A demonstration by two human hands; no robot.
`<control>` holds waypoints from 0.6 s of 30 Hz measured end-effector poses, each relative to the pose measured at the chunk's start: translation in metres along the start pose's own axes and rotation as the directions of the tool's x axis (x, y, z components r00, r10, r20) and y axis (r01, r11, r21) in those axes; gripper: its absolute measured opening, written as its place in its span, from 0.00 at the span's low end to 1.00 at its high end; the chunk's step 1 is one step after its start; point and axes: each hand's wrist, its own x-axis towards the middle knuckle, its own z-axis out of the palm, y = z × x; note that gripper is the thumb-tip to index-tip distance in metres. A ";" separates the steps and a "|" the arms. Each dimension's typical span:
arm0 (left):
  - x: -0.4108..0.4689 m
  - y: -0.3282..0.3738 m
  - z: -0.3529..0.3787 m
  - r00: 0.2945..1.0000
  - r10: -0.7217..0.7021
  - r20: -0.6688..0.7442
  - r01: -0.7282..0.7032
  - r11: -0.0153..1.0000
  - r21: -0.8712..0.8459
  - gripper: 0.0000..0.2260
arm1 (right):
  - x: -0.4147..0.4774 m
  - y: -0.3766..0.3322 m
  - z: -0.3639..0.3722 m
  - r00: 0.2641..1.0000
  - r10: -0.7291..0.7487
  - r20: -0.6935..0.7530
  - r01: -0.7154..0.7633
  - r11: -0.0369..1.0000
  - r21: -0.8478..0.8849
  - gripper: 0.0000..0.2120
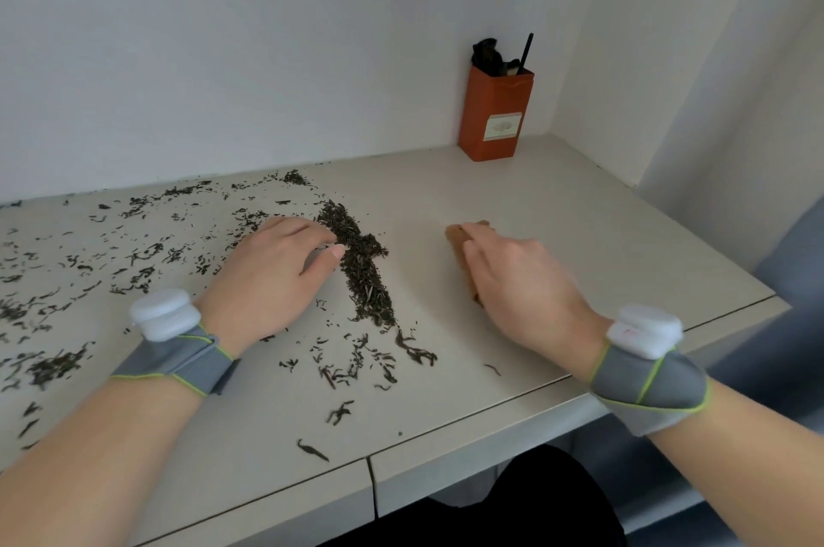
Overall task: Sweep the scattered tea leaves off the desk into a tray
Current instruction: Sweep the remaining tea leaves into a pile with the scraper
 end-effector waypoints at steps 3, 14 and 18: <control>-0.001 0.003 0.000 1.000 0.010 0.008 -0.010 1.000 0.008 0.21 | -0.027 0.029 -0.013 0.994 0.107 -0.020 -0.109 0.991 -0.080 0.16; -0.001 -0.001 -0.001 1.000 -0.006 -0.008 0.006 1.000 -0.007 0.22 | -0.068 -0.023 0.009 0.998 0.012 0.058 0.010 0.930 -0.368 0.05; -0.001 -0.005 -0.004 0.999 -0.027 -0.029 0.026 1.000 -0.017 0.21 | -0.050 -0.058 0.025 0.990 -0.070 0.121 0.104 0.948 -0.301 0.07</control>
